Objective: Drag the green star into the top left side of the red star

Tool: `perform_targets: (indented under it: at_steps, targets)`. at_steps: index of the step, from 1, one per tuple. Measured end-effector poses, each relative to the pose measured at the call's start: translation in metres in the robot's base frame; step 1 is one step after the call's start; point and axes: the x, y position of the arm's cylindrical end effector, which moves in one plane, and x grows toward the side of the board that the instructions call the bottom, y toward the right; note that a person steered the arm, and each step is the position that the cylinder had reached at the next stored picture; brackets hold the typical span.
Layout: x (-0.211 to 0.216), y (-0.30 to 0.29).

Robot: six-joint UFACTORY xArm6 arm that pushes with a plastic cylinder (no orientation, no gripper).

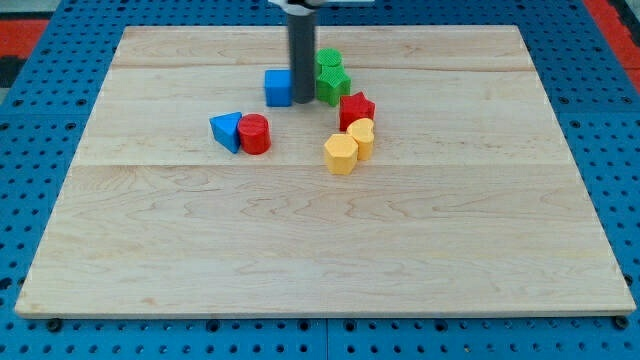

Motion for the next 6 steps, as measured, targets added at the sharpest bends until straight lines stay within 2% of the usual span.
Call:
perform_targets:
  at_steps: [1,3,6]
  targets:
    - [-0.026,-0.012]
    - [-0.045,0.037]
    - [-0.019,0.055]
